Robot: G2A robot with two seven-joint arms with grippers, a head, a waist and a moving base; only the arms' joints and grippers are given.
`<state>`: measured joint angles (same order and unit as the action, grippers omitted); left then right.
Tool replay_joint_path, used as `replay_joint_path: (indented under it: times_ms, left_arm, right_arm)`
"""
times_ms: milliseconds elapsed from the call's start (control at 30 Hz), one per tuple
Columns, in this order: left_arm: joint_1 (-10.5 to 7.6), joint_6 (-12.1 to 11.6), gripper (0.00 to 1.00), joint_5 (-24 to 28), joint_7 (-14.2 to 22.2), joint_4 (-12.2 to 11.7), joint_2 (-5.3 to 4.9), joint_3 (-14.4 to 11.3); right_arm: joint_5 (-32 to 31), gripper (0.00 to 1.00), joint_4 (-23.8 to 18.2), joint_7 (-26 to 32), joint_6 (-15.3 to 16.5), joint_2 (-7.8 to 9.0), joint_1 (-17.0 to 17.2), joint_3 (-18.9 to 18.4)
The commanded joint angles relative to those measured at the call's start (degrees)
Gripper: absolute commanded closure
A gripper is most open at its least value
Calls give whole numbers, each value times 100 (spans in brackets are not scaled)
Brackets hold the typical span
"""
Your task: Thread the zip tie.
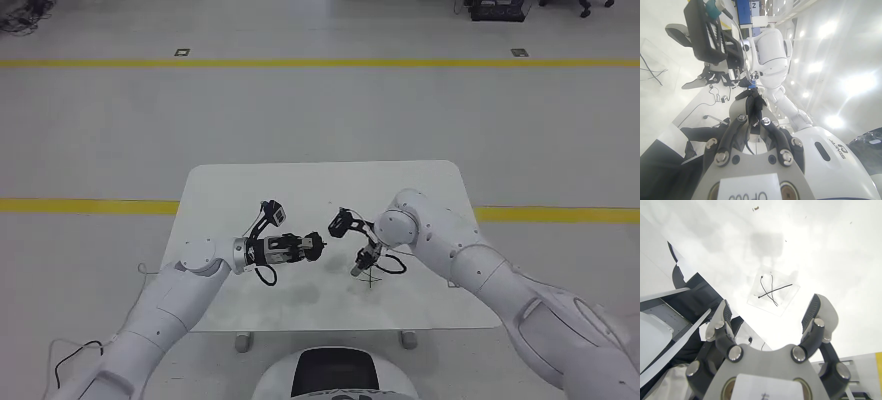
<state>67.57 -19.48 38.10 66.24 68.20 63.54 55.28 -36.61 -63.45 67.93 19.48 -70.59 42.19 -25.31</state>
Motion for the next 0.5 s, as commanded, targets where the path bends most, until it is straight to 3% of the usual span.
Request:
replay_joint_path:
  times_ms: [0,467]
  left_arm:
    - [0,0,100,0,0,0,0,0]
    - [0,0,100,0,0,0,0,0]
  right_arm:
    - [0,0,6,-3,0,2,0,-2]
    - [-426,0,-207,49,-5,52,125,9]
